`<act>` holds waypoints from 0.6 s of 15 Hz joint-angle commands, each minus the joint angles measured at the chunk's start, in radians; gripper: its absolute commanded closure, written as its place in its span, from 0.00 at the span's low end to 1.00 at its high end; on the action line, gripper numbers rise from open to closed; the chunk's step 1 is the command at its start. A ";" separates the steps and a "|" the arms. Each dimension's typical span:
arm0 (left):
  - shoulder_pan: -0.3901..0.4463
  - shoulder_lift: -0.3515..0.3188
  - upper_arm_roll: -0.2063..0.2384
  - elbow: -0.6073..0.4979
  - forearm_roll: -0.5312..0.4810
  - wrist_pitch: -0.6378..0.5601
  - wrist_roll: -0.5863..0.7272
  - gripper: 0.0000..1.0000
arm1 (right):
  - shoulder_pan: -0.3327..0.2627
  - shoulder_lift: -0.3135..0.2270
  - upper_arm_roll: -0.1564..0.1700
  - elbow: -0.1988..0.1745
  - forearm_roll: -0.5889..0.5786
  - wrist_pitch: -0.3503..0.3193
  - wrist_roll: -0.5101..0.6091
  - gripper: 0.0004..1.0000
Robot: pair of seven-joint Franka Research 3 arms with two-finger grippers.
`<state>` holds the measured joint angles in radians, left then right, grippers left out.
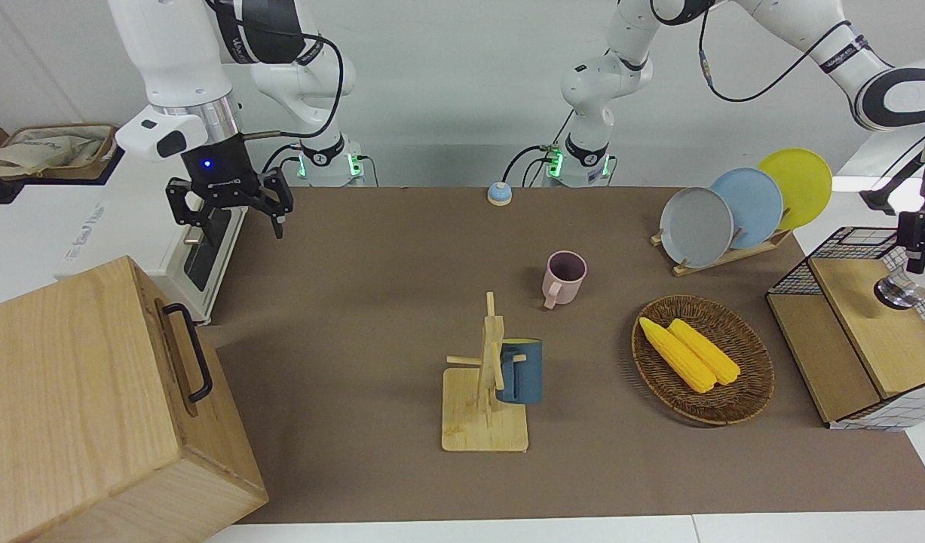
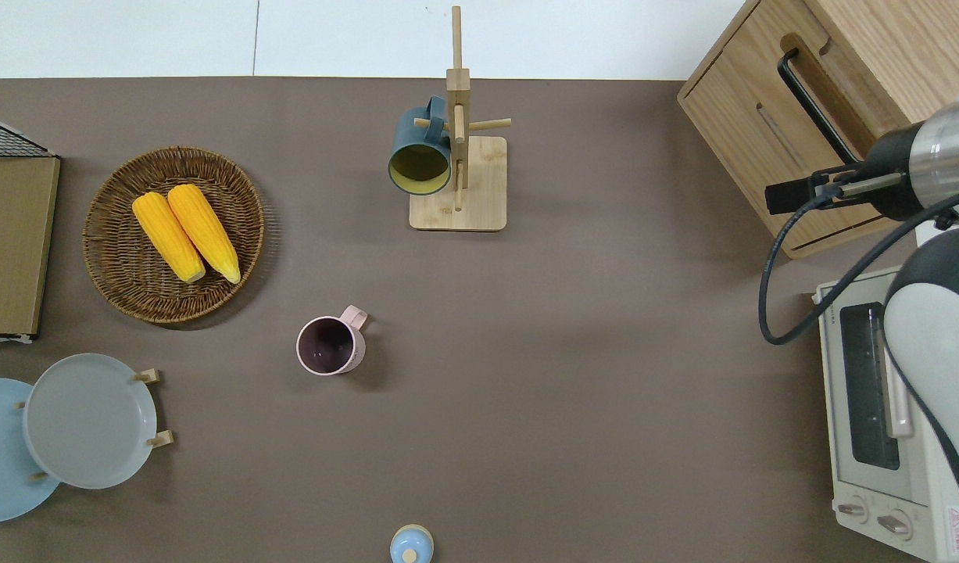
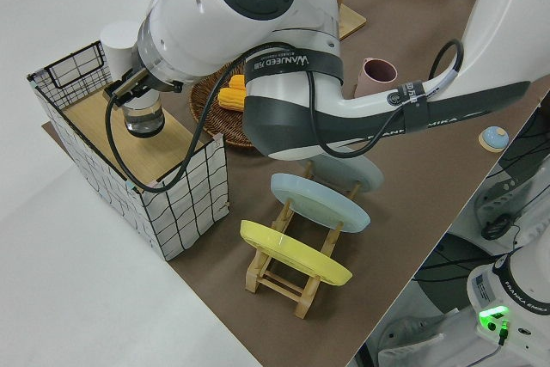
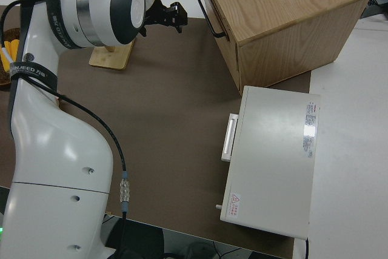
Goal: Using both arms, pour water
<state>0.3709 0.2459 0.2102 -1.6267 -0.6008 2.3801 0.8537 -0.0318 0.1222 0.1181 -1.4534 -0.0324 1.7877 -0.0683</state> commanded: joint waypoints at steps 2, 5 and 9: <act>0.039 0.041 -0.015 0.048 -0.042 -0.013 0.048 1.00 | -0.014 -0.007 0.008 -0.002 0.014 0.002 -0.010 0.01; 0.040 0.056 -0.017 0.048 -0.043 -0.013 0.048 1.00 | -0.014 -0.007 0.008 -0.002 0.013 0.004 -0.010 0.01; 0.043 0.070 -0.017 0.047 -0.043 -0.013 0.050 0.96 | -0.014 -0.007 0.008 -0.002 0.014 0.004 -0.010 0.01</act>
<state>0.3988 0.2968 0.2026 -1.6264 -0.6154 2.3798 0.8811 -0.0318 0.1222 0.1181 -1.4534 -0.0324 1.7877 -0.0683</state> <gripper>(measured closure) 0.361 0.004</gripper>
